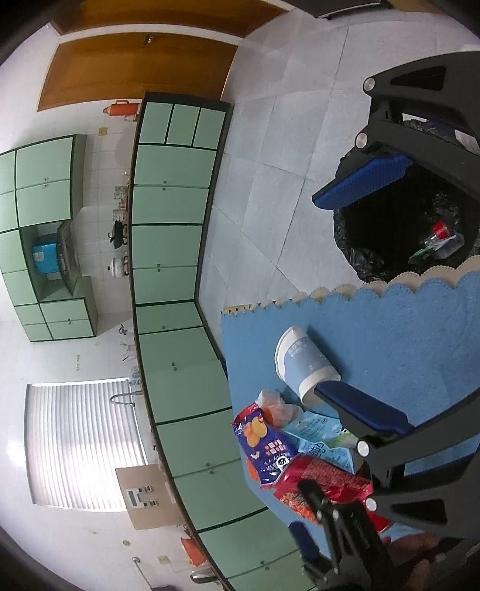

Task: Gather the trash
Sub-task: 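Grasp the red paper cone with the left tool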

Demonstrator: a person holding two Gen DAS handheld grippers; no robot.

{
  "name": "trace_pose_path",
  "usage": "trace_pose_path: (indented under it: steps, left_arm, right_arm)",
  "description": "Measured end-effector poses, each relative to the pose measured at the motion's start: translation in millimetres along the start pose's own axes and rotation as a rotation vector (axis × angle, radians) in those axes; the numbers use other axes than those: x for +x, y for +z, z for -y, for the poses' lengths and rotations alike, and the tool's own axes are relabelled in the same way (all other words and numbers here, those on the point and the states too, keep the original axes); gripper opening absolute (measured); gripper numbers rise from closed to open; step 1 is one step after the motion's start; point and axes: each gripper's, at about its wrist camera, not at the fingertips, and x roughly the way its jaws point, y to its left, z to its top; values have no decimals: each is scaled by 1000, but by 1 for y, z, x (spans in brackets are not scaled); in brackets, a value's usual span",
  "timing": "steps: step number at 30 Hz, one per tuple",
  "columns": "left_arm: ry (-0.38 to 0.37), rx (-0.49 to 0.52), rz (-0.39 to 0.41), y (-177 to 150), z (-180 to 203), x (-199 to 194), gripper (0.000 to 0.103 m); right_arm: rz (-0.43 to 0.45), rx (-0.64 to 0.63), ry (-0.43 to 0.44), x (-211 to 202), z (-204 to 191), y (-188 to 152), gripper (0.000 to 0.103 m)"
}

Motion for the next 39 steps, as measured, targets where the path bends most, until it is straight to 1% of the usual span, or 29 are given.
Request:
trace_pose_path:
  steps: [4, 11, 18, 21, 23, 24, 25, 28, 29, 31, 33, 35, 36, 38, 39]
  left_arm:
    - [2, -16, -36, -2, 1, 13, 89]
    - [59, 6, -71, -8, 6, 31, 89]
    - [100, 41, -88, -8, 12, 33, 89]
    - [119, 37, -84, -9, 12, 31, 85]
    - [118, 30, -71, -7, 11, 27, 76]
    - [109, 21, -67, -6, 10, 25, 74]
    - [99, 12, -66, -5, 9, 23, 64]
    - [71, -7, -43, -2, 9, 13, 48]
    - [61, -10, -34, 0, 9, 9, 47]
    - [32, -31, -40, 1, 6, 6, 44]
    - [23, -47, -41, 1, 3, 4, 40]
    - [18, -56, -44, -1, -1, 4, 18]
    - [8, -70, -50, -2, -4, 4, 16]
    - [-7, -92, -57, -4, -10, 4, 9]
    - [-6, -93, -55, -4, -10, 3, 9]
  right_arm:
    - [-5, -3, -3, 4, -1, 0, 92]
    - [-22, 1, 11, 13, 0, -3, 92]
    - [-34, -2, 16, 20, 0, -4, 92]
    - [-38, 6, 15, 22, 2, -5, 92]
    - [-41, 10, 15, 23, 3, -5, 92]
    - [-42, 12, 15, 23, 3, -5, 92]
    - [-41, 12, 16, 23, 3, -6, 92]
    - [-37, 10, 22, 22, 3, -6, 92]
    - [-35, 8, 25, 22, 2, -6, 92]
    - [-35, 5, 30, 21, 0, -6, 92]
    - [-35, 0, 36, 21, -2, -6, 92]
    - [-33, -6, 38, 20, -5, -7, 92]
    - [-33, -9, 39, 20, -6, -7, 92]
    - [-32, -13, 43, 20, -8, -7, 92]
    - [-31, -14, 43, 19, -9, -7, 92]
